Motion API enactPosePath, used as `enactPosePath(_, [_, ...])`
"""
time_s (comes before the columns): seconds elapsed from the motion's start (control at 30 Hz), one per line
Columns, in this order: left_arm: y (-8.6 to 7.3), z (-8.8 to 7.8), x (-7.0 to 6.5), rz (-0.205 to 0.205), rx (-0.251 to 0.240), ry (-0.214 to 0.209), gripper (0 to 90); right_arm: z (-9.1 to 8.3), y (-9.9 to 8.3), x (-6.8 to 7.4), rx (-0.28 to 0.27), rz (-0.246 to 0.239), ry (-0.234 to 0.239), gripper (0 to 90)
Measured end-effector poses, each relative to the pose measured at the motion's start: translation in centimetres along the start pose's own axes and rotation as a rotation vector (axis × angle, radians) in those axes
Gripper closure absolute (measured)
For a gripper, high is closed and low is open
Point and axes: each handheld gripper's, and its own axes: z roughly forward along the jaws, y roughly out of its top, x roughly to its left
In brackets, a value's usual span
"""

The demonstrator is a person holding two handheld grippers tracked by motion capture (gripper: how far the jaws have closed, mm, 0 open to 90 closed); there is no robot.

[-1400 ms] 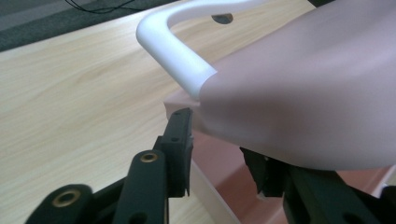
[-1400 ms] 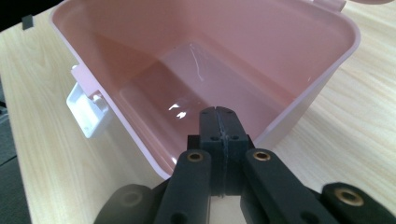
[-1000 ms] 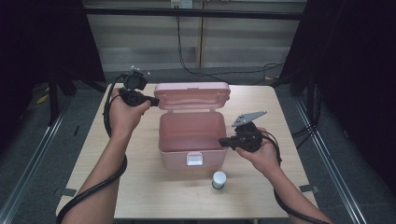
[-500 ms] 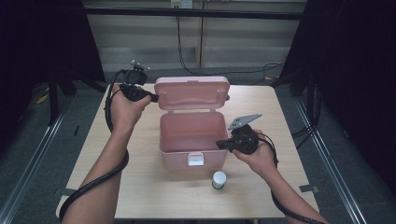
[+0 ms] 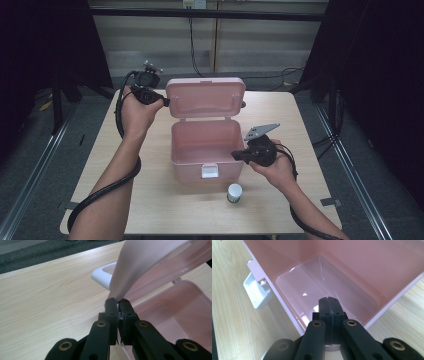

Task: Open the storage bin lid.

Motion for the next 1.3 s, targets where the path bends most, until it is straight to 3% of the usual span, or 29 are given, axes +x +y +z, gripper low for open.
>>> enactPosePath(0.27, [0.0,-0.1,-0.3,0.010,0.006,0.011,86.9,0.0,0.1,0.0,0.011,-0.003,0.000,90.0])
enactPosePath(0.37, [-0.1,-0.1,-0.4,0.035,-0.011,0.023,85.7,0.0,0.1,0.0,0.009,-0.002,0.000,90.0])
enactPosePath(0.4, [-0.1,-0.1,-0.4,0.048,-0.022,0.044,81.8,0.0,0.1,0.0,0.008,-0.001,0.001,90.0])
enactPosePath(0.43, [-0.1,0.1,-0.5,0.060,-0.033,0.062,72.1,0.0,0.1,0.0,0.007,0.000,0.001,90.0])
enactPosePath(0.47, [-0.1,0.3,-0.4,0.061,-0.049,0.060,65.8,0.0,0.1,0.0,0.006,0.002,0.002,90.0])
enactPosePath(0.57, [0.2,0.9,-0.4,0.066,-0.076,0.059,62.3,0.0,0.1,0.0,0.007,0.002,0.002,90.0])
enactPosePath(0.67, [0.4,1.2,-0.4,0.049,-0.066,0.041,75.4,0.0,0.1,0.0,0.009,0.002,0.003,90.0])
enactPosePath(0.73, [0.6,1.2,-0.4,0.022,-0.058,0.052,81.3,0.0,0.1,0.0,0.009,0.002,0.003,90.0])
enactPosePath(1.3, [1.9,1.9,0.3,-0.012,-0.018,0.060,83.5,0.0,0.0,0.0,0.007,-0.012,-0.001,90.0])
